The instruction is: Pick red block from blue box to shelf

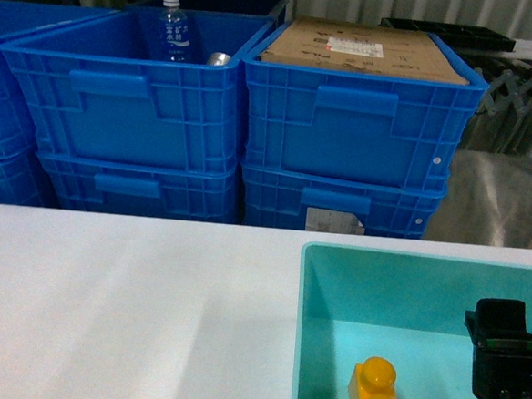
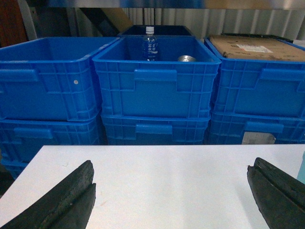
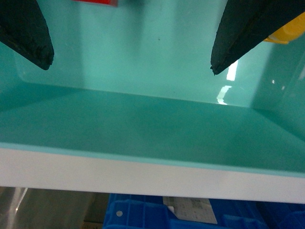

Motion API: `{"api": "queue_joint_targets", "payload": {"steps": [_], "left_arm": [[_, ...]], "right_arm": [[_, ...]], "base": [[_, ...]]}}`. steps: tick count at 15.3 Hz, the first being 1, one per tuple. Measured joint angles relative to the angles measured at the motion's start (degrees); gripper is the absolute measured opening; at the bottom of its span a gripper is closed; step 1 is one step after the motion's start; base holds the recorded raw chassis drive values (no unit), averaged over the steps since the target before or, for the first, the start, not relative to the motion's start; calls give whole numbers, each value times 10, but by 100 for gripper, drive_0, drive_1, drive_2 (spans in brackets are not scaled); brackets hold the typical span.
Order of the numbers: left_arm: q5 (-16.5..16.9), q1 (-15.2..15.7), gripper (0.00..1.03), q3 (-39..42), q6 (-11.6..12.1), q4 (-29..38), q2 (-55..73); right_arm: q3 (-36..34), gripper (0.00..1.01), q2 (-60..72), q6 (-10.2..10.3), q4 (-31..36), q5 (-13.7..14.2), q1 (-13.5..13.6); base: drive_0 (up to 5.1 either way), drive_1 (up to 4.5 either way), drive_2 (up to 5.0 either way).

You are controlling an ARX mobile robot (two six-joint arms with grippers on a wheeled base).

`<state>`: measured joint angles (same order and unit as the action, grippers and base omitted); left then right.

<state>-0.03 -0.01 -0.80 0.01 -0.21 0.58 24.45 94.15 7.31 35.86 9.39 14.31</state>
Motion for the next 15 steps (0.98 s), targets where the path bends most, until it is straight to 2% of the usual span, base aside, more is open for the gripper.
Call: {"api": "queue_joint_targets", "payload": {"steps": [2, 5, 7, 15], "left_arm": [[0, 0, 98, 0, 0, 0, 0], [0, 0, 98, 0, 0, 0, 0], [0, 0, 98, 0, 0, 0, 0], [0, 0, 98, 0, 0, 0, 0]], "right_arm": [[6, 98, 20, 7, 14, 5, 2], [-5, 98, 51, 13, 44, 7, -22], [-10, 98, 60, 15, 57, 9, -28], [-37, 98, 127, 33, 118, 14, -30]], "base": [[0, 0, 0], [0, 0, 0], [0, 0, 0], [0, 0, 0]]}}
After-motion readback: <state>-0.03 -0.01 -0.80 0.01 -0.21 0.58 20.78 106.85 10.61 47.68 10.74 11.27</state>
